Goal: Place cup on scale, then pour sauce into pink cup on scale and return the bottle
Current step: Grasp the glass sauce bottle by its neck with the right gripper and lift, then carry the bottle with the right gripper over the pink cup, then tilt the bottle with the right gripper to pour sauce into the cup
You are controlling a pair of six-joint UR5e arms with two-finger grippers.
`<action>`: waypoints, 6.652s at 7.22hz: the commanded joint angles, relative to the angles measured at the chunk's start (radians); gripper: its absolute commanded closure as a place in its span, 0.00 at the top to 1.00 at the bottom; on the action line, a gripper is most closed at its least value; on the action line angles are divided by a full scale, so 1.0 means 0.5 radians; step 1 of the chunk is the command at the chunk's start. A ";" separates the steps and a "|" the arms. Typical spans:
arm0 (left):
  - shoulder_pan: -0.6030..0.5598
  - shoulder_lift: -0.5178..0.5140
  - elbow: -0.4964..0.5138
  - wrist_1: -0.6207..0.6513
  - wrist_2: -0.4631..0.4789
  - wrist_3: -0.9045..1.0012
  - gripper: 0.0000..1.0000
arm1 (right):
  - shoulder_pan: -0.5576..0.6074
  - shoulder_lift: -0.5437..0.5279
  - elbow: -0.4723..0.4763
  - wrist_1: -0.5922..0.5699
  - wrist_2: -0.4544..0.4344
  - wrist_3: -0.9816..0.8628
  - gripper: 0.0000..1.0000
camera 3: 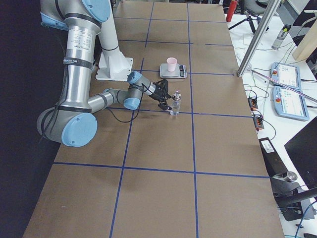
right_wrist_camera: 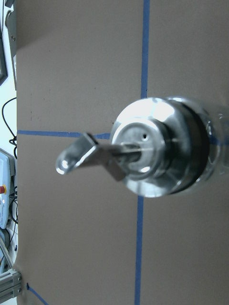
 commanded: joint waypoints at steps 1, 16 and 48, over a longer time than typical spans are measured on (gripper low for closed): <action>0.000 0.000 0.000 0.000 -0.002 -0.004 1.00 | 0.002 0.075 -0.075 -0.052 -0.054 0.003 1.00; -0.003 0.003 -0.019 0.003 -0.051 -0.001 1.00 | 0.051 0.259 0.283 -0.458 -0.170 -0.356 0.00; -0.040 0.098 0.500 -0.157 -0.229 0.008 1.00 | -0.360 1.269 -0.354 -1.837 -1.891 -2.733 0.00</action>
